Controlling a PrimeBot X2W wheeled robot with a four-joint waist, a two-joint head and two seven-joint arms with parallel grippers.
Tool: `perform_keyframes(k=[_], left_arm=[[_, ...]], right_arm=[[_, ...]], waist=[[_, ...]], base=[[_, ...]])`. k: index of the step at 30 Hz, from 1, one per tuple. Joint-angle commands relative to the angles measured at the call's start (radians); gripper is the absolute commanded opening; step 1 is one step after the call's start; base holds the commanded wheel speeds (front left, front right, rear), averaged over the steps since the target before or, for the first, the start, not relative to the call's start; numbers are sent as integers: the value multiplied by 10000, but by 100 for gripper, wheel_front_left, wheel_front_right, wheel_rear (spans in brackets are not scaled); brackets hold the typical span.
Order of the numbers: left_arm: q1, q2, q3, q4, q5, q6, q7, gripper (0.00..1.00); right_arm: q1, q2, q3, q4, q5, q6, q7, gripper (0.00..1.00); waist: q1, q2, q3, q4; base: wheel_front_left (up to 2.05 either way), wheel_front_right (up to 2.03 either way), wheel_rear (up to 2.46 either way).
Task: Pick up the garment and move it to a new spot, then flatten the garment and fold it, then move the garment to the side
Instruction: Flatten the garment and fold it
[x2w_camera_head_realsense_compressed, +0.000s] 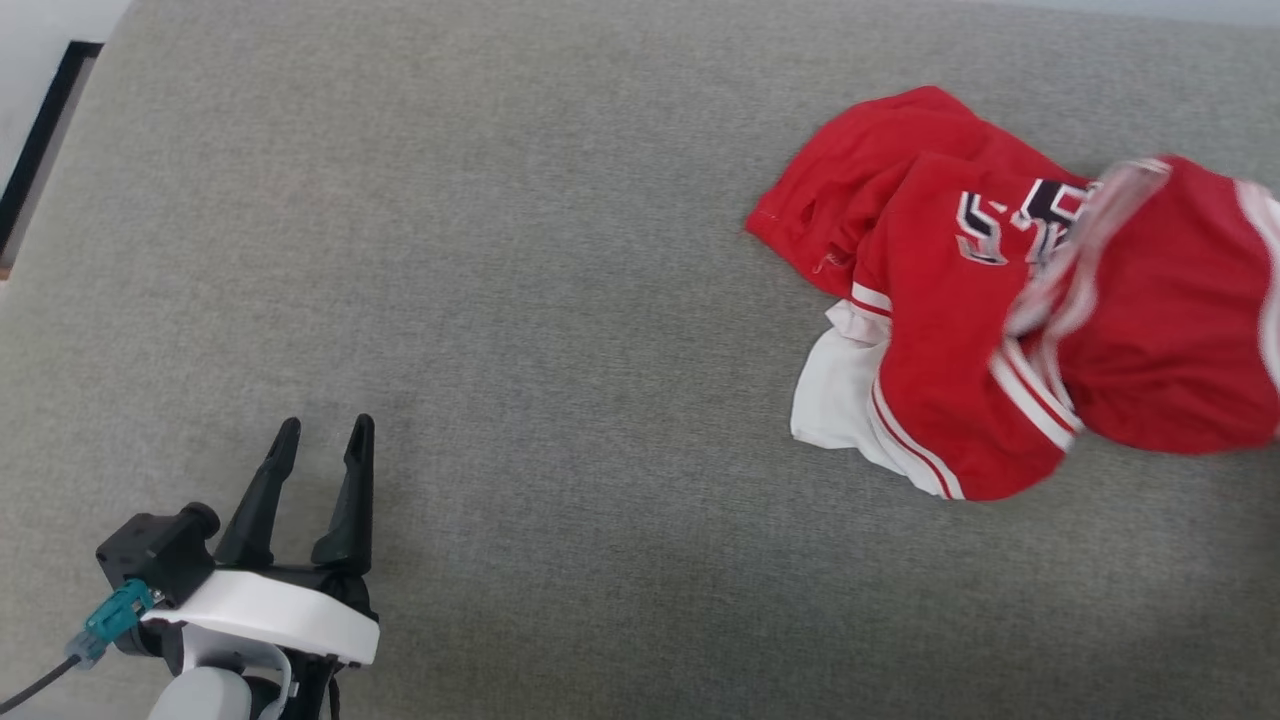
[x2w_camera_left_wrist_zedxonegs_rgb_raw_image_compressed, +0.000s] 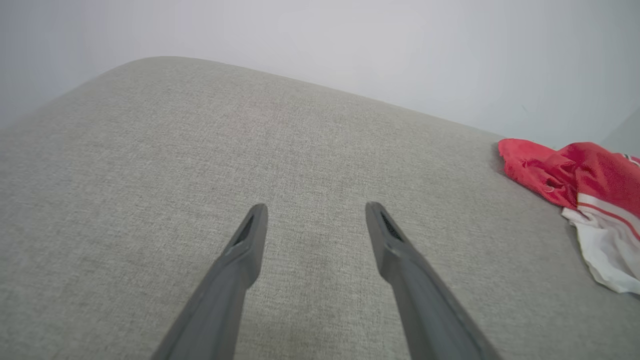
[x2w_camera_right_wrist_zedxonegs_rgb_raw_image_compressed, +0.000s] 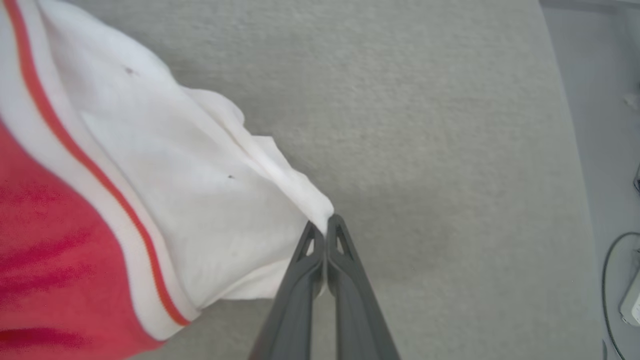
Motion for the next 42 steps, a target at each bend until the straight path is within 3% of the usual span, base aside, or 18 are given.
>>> perform_keyframes(k=[1, 7, 15, 16, 17, 24, 28, 32, 37, 38, 42], left_arm=[[98, 38, 7, -18, 56, 22, -50, 100], [118, 84, -16, -24, 59, 22, -50, 100], [92, 216, -217, 78, 81, 22, -50, 100], [90, 247, -272, 84, 99, 22, -50, 100], [88, 295, -320, 67, 105, 22, -50, 100], [-363, 1100, -845, -319, -179, 22, -50, 100], [-1024, 2156, -1859, -741, -560, 22, -50, 100], [-2227, 3614, -3888, -1078, -1463, 22, 23, 100], [-4453, 5021, -6755, -1636, -4011, 24, 2216, 100], [-4453, 5021, -6755, -1636, -4011, 24, 2216, 100], [-6205, 5605, -8135, -1977, -6344, 24, 4482, 100]], right_arm=[[317, -99, -156, -333, -55, -5, 142, 0], [1593, -265, -1044, -1864, -318, -5, 696, 0], [2014, 400, -1712, -2274, -1083, -6, 296, 0], [1973, 491, -1755, -2290, -1199, -6, 35, 29], [1936, 613, -1807, -2291, -1350, -6, -244, 100], [2218, 1139, -1764, -2099, -1410, -6, -3366, 100], [2592, 1461, -1269, -2284, -1510, -6, -5859, 100], [2701, 2134, -689, -2254, -1386, -5, -7916, 100], [2814, 2478, 434, -1882, -1305, -5, -9426, 100], [2814, 2478, 434, -1882, -1305, -5, -9426, 100], [2591, 2500, 1060, -1497, -781, -5, -9972, 100]], waist=[[0, 0, -38, -80], [0, 0, -80, -235], [0, 0, -266, -329], [0, 0, -317, -344], [0, 0, -369, -367], [0, 0, -734, -667], [0, 0, -852, -1132], [0, 0, -759, -1782], [0, 0, -305, -2507], [0, 0, -305, -2507], [0, 0, 167, -3092]], base=[[0, 0, 0], [0, 0, 0], [0, 0, 0], [0, 0, 0], [0, 0, 0], [0, 0, 0], [0, 0, 0], [0, 0, 0], [0, 0, 0], [0, 0, 0], [0, 0, 0]])
